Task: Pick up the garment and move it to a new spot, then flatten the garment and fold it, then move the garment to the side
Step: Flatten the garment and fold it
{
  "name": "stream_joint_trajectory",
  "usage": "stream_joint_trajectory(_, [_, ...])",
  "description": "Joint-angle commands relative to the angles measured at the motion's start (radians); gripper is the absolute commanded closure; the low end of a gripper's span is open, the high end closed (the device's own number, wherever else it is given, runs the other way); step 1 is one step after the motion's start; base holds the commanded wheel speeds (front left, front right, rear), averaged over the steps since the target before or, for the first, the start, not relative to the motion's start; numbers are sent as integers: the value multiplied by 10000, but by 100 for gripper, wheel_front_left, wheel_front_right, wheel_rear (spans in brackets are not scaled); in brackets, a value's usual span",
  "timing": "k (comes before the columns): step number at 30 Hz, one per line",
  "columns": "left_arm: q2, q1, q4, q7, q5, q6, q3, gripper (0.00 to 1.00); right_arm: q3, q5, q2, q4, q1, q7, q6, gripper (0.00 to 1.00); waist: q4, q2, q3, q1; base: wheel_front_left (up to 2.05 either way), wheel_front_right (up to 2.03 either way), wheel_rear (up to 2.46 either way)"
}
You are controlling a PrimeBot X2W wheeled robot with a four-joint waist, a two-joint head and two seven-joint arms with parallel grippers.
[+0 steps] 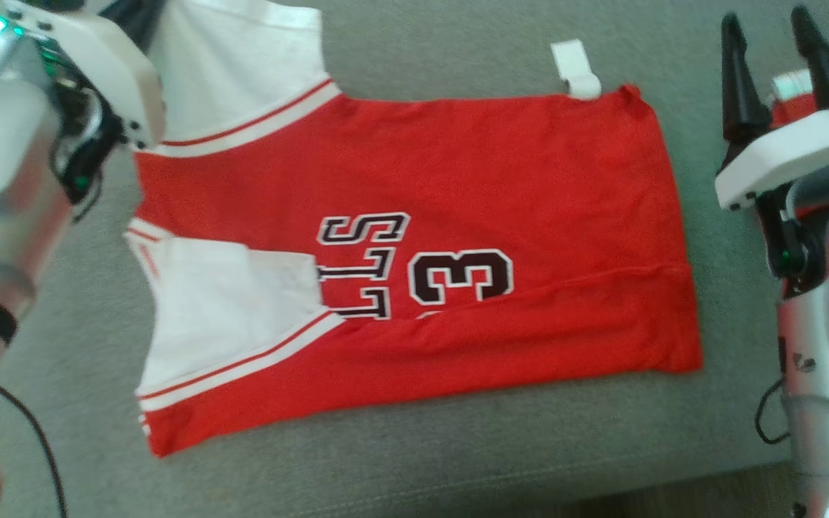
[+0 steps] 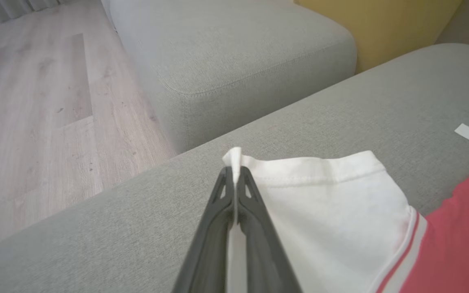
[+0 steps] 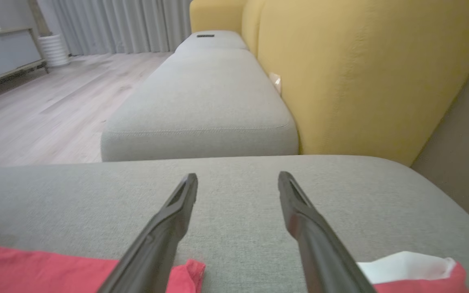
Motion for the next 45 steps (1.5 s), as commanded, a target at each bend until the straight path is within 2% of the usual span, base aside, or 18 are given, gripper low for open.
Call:
stream_joint_trajectory(1, [264, -257, -71, -254, -1, 14, 338, 100, 247, 81, -123, -213, -7, 64, 37, 0, 455, 0, -405, 1, 0, 0, 0])
stream_joint_trajectory(7, [-4, 229, -528, -998, 70, 35, 310, 100, 551, 509, -706, 790, 96, 286, 37, 0, 1069, 0, -638, 1, 0, 0, 0])
stream_joint_trajectory(16, [-58, 987, -1874, -1211, 299, 300, 90, 100, 1574, 980, -1858, 2797, -267, 924, 37, 0, 1657, 0, -489, 1, 0, 0, 0])
stream_joint_trajectory(30, [272, 1166, -2951, -990, 343, 690, -40, 100, 3400, 2208, -2419, 5043, -1613, 1234, 37, 0, 1967, 0, -83, 1, 0, 0, 0])
stream_joint_trajectory(36, [344, 1178, -3029, -944, 336, 735, -71, 100, 3725, 2509, -2525, 5679, -2030, 1308, 37, 0, 2025, 0, -71, 1, 0, 0, 0])
stream_joint_trajectory(37, [351, 1189, -3023, -936, 332, 740, -80, 100, 3778, 2554, -2538, 5842, -2096, 1364, 37, 40, 2032, 0, -89, 1, 0, 0, 0])
stream_joint_trajectory(38, [361, 1203, -3007, -932, 324, 737, -89, 100, 3877, 2591, -2549, 5981, -2150, 1431, 37, 100, 2034, 0, -115, 1, 0, 0, 0])
stream_joint_trajectory(45, [505, 1259, -2681, -933, 293, 777, -98, 100, 4593, 3052, -2726, 6290, -2417, 1520, 37, 100, 1847, 0, -380, 1, 0, 0, 0])
